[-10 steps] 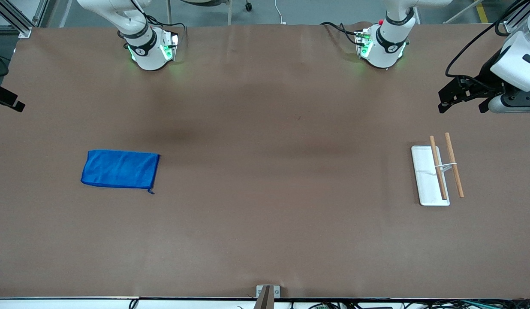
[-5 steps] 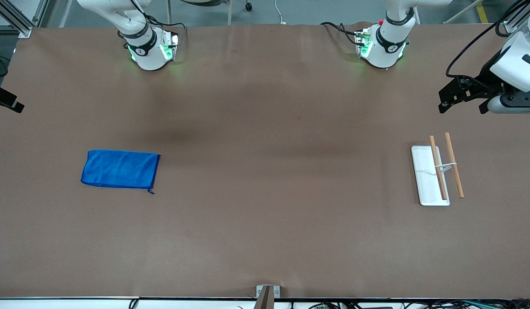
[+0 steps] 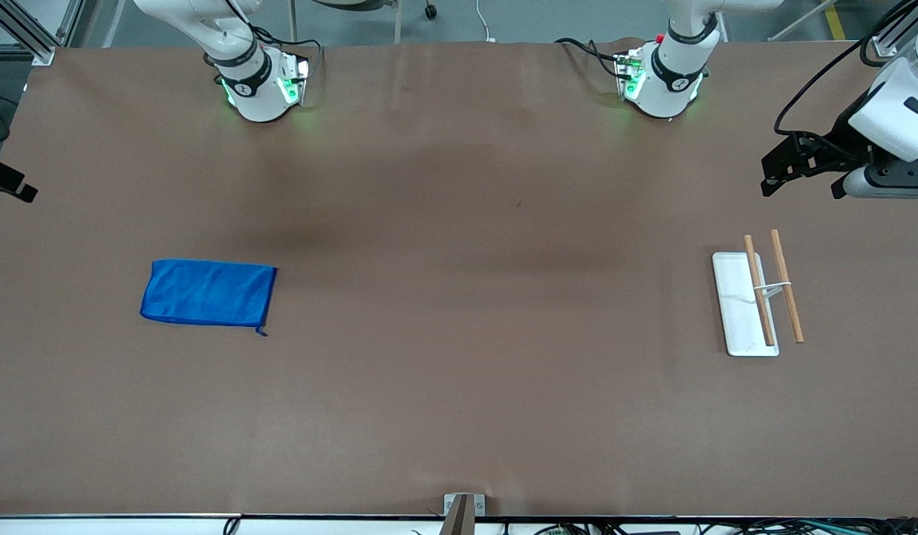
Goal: Right arm passes towel to left arm to hang
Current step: 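Lower the right gripper onto the blue towel's edge and grasp it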
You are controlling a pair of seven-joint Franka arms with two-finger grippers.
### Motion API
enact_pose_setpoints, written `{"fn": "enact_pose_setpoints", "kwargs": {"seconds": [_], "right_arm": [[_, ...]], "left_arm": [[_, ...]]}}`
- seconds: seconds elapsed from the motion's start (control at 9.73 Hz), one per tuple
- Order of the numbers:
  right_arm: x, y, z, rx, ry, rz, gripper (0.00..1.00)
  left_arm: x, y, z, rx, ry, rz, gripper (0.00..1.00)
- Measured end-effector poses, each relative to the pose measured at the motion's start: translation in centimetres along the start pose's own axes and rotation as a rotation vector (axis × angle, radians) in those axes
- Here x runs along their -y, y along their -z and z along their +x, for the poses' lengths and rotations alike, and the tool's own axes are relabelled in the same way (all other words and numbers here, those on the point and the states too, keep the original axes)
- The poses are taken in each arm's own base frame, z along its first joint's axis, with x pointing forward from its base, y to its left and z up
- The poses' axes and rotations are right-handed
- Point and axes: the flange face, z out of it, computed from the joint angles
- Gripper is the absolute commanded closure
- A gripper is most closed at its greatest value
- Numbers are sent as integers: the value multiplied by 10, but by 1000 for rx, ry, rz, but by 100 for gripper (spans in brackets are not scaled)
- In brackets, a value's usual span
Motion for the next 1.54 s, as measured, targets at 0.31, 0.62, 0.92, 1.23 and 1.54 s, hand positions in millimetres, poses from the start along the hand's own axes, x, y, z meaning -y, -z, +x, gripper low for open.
{"fn": "enact_pose_setpoints", "kwargs": {"seconds": [0.31, 0.62, 0.92, 1.23, 1.54], "right_arm": [[-2, -74, 26, 25, 23, -9, 0], [19, -178, 32, 2, 63, -15, 0], [30, -282, 24, 0, 87, -30, 0], [27, -366, 18, -53, 142, -51, 0], [26, -415, 16, -57, 154, -69, 0]], "left_arm": [[0, -4, 0, 7, 0, 1, 1], [-1, -7, 1, 7, -1, 1, 1], [-2, -7, 1, 9, -3, 1, 1], [-3, -7, 0, 8, -6, 1, 1], [-4, -7, 0, 8, -8, 0, 1]]}}
